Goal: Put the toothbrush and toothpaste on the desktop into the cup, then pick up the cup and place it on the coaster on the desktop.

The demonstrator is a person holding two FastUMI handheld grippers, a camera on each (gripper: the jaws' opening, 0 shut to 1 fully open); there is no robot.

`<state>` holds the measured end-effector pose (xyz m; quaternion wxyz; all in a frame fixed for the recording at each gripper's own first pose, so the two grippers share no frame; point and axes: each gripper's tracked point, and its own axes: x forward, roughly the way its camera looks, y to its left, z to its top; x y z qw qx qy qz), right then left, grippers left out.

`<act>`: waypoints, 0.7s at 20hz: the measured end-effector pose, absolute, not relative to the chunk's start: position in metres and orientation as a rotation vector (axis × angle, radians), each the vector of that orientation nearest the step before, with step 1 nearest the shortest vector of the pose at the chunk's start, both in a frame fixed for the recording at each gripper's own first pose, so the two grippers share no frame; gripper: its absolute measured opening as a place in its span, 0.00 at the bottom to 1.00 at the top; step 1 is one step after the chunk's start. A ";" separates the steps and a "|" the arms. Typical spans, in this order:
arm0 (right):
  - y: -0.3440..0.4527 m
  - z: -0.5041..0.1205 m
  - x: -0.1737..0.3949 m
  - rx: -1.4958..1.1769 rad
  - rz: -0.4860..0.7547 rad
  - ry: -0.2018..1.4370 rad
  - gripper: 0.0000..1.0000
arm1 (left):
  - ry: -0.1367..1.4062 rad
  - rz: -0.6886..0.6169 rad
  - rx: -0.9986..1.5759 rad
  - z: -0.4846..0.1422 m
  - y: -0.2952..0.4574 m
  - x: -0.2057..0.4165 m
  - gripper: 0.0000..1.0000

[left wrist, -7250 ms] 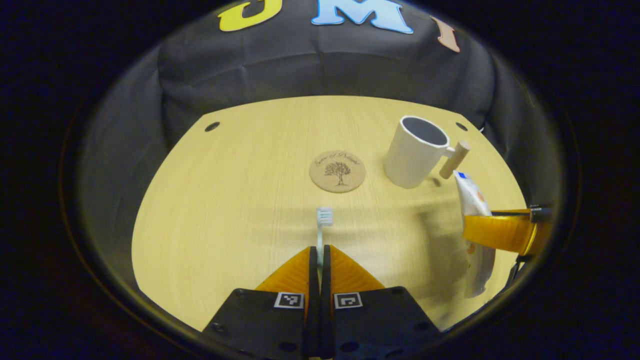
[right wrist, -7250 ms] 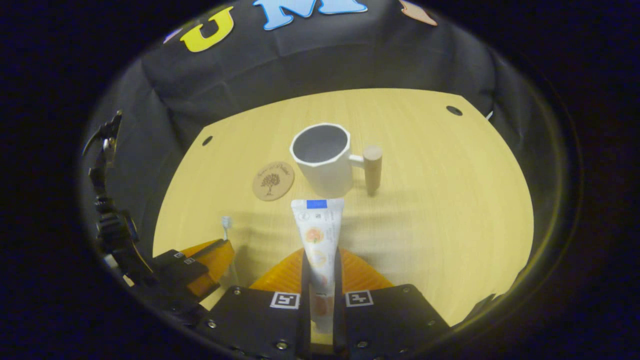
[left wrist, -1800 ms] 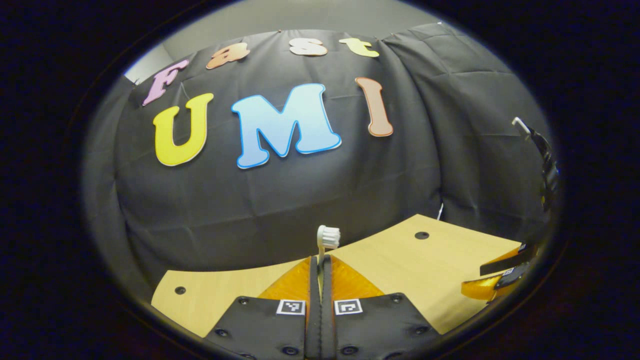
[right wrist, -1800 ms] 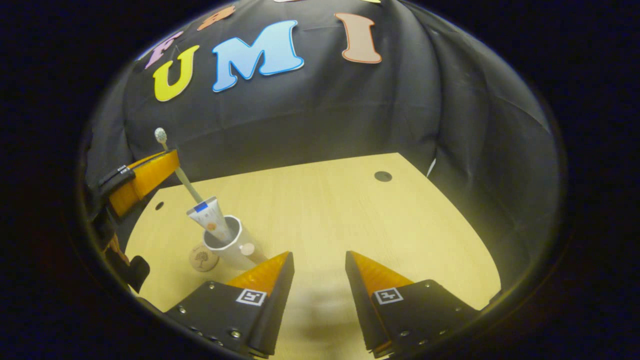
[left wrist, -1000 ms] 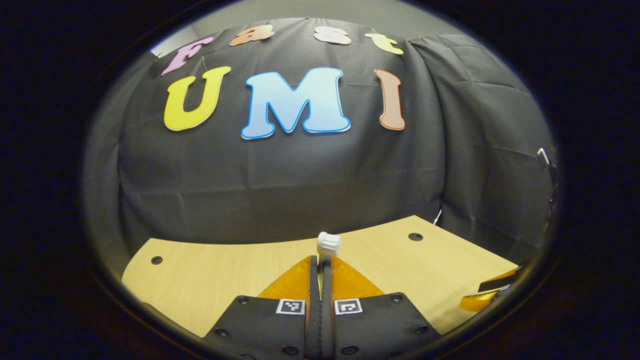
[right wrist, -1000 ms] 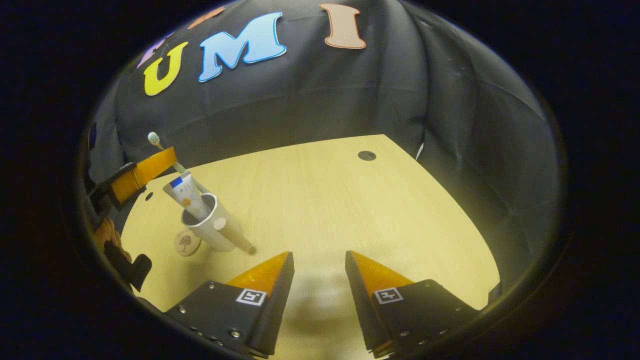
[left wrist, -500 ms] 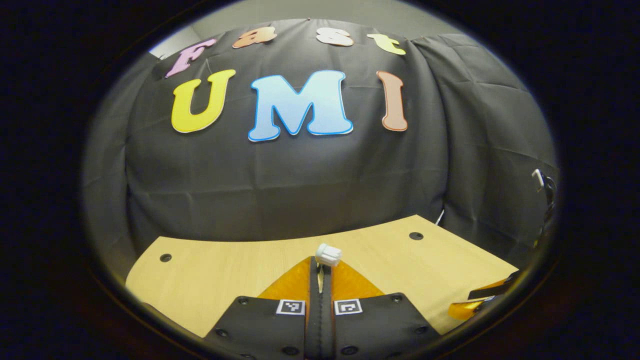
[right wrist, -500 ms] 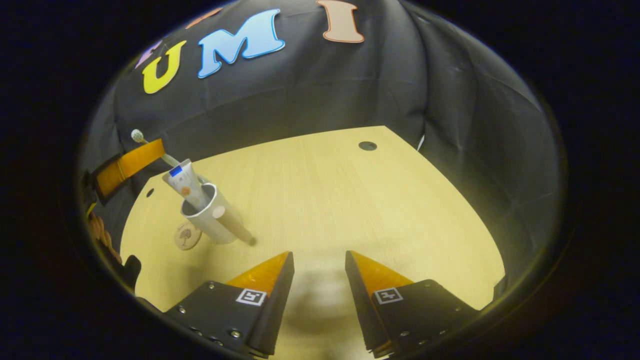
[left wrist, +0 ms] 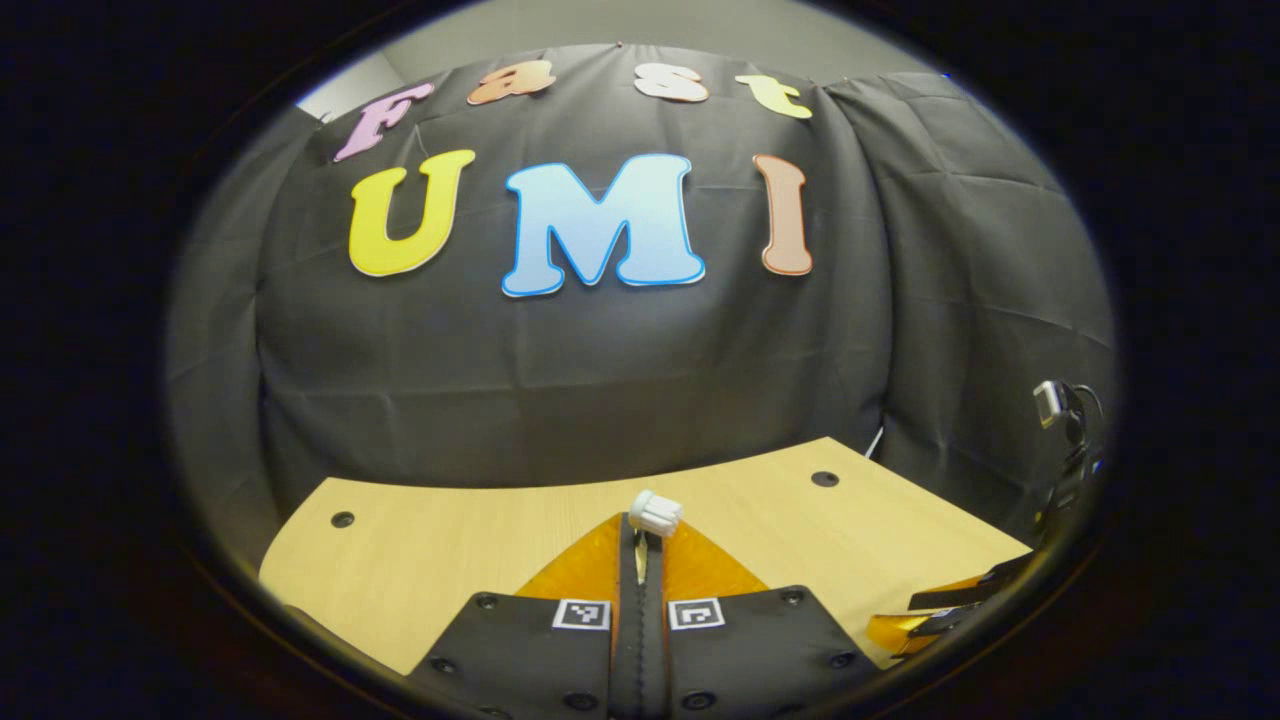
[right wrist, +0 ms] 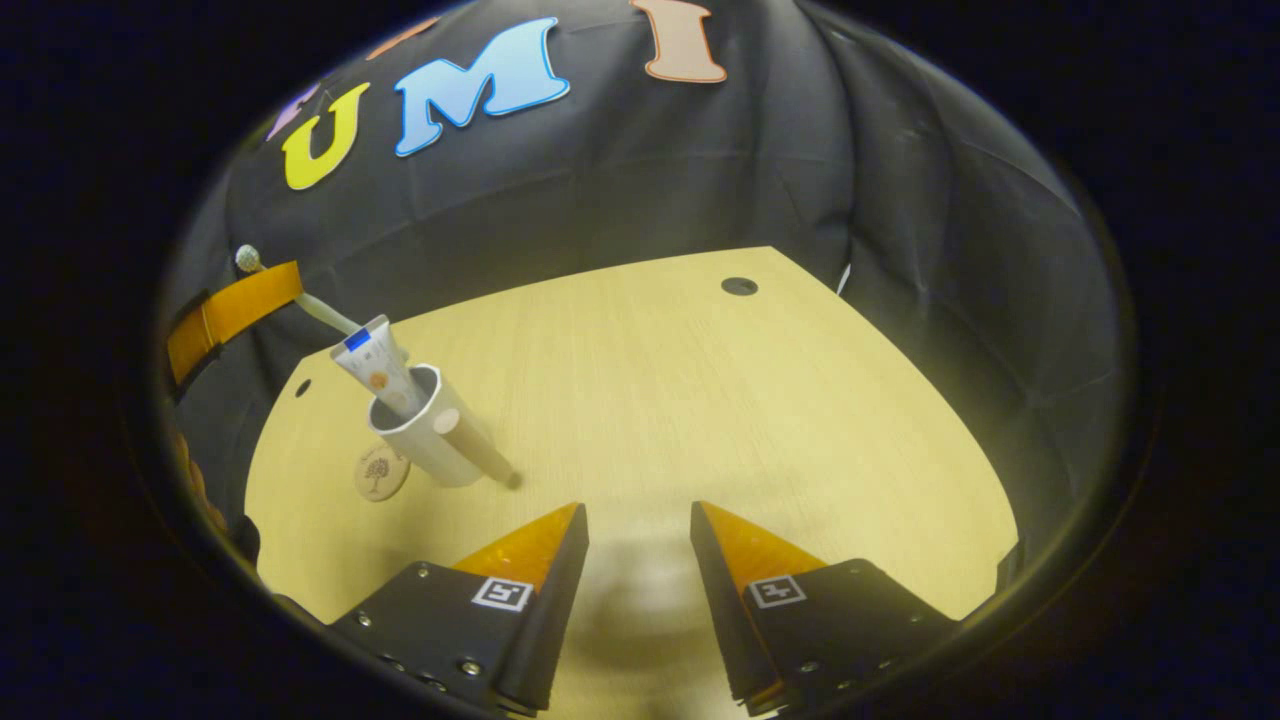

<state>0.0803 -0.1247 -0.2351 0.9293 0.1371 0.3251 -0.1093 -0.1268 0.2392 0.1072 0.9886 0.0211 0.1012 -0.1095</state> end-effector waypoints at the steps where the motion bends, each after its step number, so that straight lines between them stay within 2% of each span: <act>1: -0.124 -0.235 0.080 0.283 -0.223 0.668 0.64 | 0.213 -0.218 0.038 0.106 0.239 -0.128 0.07; 9: -0.125 -0.232 0.080 0.291 -0.224 0.670 0.64 | 0.331 -0.170 0.009 0.067 0.259 -0.122 0.07; 14: -0.125 -0.233 0.079 0.292 -0.222 0.678 0.64 | 0.350 -0.183 0.026 0.059 0.255 -0.118 0.09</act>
